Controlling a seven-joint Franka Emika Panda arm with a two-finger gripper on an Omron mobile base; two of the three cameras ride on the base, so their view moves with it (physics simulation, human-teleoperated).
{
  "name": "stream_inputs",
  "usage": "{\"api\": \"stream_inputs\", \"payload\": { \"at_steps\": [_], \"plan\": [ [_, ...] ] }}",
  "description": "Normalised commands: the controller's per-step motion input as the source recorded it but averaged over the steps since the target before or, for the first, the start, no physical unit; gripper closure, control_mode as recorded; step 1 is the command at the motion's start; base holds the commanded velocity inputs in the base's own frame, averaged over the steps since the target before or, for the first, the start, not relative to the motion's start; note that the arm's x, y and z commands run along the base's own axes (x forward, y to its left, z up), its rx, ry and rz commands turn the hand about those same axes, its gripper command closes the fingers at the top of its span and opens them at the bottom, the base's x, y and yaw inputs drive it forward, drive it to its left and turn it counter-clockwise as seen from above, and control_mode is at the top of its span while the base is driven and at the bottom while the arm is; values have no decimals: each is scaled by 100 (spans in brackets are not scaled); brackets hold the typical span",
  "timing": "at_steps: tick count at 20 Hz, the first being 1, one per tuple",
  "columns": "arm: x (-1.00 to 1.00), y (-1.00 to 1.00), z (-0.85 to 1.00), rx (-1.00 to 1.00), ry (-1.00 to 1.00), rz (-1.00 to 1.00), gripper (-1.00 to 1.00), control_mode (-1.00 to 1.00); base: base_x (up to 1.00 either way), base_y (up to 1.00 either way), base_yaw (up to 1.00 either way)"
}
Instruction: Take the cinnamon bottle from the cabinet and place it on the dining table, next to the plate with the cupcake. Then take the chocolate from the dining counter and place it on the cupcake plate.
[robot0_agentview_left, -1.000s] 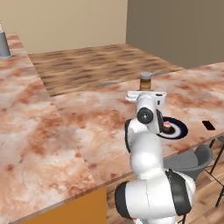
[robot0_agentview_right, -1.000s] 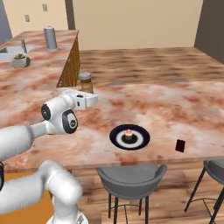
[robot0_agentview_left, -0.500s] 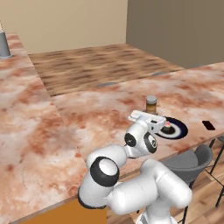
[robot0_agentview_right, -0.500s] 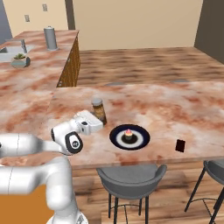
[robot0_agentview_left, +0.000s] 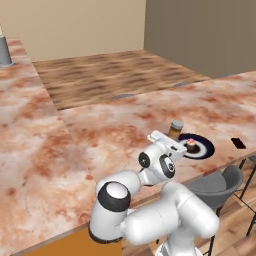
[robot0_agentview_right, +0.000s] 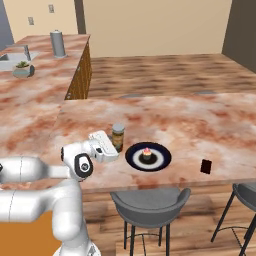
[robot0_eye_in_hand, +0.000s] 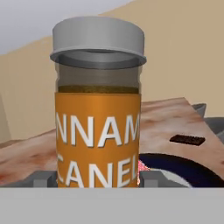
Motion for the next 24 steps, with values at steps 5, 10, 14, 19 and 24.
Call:
{"api": "stream_inputs", "payload": {
  "at_steps": [5,10,14,19,24],
  "plan": [
    [14,0,-73,18,1,-9,100,-100,0,0,0],
    [25,0,-73,3,0,-17,100,-100,0,0,0],
    [16,15,-66,0,8,-21,100,-100,0,0,0],
    [3,11,-68,0,11,-15,100,-100,0,0,0],
    [-6,20,-48,0,0,-9,100,-100,0,0,0]
  ]
}}
